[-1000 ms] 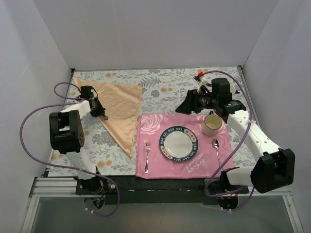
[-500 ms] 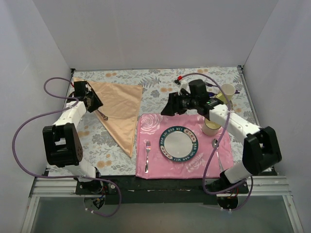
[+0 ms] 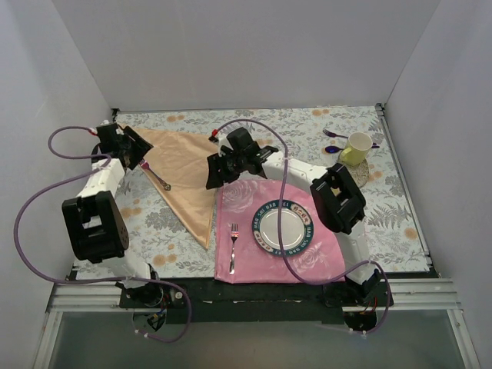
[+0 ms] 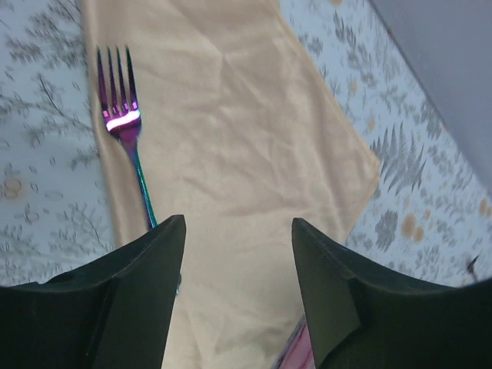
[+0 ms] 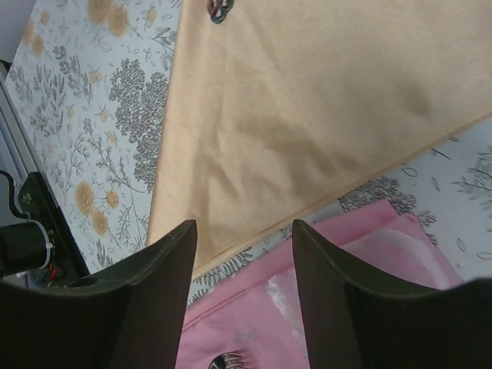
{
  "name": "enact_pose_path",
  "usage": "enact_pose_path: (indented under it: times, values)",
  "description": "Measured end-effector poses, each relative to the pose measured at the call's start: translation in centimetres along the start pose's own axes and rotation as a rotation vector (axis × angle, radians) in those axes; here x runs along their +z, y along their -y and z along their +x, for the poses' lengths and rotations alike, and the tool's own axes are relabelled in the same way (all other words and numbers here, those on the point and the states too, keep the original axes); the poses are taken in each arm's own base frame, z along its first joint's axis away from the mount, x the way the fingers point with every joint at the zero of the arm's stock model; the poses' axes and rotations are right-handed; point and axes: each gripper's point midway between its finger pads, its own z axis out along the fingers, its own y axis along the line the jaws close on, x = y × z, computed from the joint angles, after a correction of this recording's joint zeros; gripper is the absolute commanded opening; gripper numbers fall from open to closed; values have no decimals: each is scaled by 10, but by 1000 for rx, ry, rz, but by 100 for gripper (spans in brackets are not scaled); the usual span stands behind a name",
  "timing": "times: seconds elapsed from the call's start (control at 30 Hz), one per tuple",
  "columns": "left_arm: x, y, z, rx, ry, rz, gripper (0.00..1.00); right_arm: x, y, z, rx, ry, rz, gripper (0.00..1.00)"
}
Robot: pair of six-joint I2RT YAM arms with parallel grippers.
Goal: Fold the napkin, place the utensils inside, and roll it up
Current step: Place the utensil onto the napkin, then fold the napkin
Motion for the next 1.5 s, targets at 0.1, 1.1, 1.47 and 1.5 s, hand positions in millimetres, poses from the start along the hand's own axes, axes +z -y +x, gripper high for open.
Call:
enact_pose_path:
  times: [0.1,1.1,1.47,1.5]
  values:
    - [25,-24,-31,-90,59,-9,58,8,-20,5,-56,-36,-43,56]
    - [114,-74,-90,-229,156,-60,55,59,14,-8,-139,-60,122,31]
    - [23,64,-9,-96,69,108,59,32,79,-45,-46,31,248,43]
    - [18,66,-10,-95,70,113,59,31,83,-49,-43,41,250,42]
